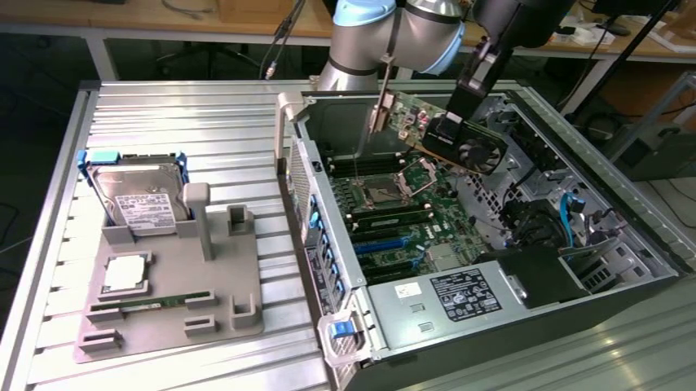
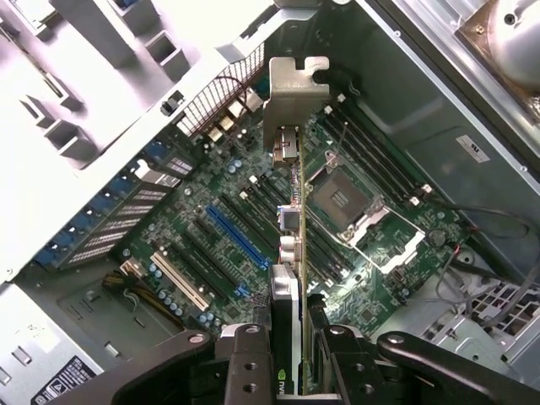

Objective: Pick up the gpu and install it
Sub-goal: 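Insert the gpu into the slot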

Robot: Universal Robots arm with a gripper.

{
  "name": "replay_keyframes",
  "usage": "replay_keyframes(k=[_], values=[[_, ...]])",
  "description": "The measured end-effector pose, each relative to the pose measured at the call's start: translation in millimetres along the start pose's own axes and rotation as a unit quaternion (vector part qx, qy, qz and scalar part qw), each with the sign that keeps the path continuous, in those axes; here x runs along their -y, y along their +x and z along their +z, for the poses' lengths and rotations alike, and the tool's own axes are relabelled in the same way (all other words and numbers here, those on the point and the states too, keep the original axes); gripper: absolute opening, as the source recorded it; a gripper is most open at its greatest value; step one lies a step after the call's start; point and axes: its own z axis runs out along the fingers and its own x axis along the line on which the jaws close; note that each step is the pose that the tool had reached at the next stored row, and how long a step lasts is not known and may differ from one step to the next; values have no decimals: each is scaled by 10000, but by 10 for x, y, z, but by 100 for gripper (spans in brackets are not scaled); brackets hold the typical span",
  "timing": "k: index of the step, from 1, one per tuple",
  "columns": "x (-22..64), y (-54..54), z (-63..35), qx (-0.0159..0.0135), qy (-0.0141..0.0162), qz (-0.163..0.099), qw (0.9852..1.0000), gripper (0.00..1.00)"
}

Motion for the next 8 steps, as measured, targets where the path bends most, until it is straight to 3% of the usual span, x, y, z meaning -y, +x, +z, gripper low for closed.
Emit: replay_keyframes(k=[8], values=[[0, 0, 0, -10, -4, -158, 9999, 27]])
